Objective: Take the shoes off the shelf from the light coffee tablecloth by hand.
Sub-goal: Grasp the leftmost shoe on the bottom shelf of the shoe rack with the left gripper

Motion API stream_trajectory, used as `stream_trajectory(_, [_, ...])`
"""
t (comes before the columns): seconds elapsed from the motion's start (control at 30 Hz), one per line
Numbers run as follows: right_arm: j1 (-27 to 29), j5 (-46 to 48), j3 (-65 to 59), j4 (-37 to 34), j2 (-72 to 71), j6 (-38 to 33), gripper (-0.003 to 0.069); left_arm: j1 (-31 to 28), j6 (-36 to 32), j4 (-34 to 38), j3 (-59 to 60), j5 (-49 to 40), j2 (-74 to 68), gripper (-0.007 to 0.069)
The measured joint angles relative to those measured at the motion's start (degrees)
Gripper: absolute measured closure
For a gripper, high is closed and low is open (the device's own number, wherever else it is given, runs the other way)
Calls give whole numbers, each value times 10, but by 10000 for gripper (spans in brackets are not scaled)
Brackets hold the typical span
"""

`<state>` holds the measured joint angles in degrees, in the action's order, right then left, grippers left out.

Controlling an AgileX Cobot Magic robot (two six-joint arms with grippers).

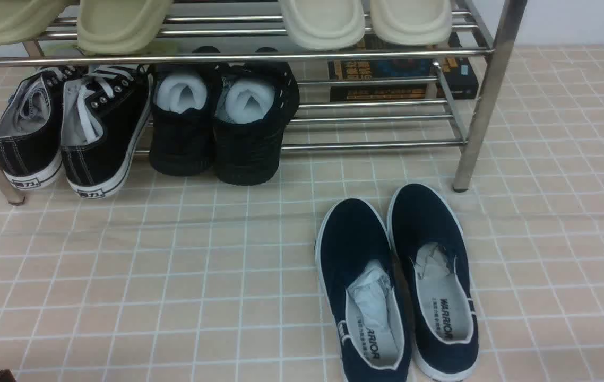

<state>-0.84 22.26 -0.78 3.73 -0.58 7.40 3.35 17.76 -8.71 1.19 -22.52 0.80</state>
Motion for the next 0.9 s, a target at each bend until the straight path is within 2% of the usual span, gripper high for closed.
stream_trajectory(0.9, [0, 0, 0, 0, 0, 0, 443, 0, 0, 0, 0, 0, 0, 384])
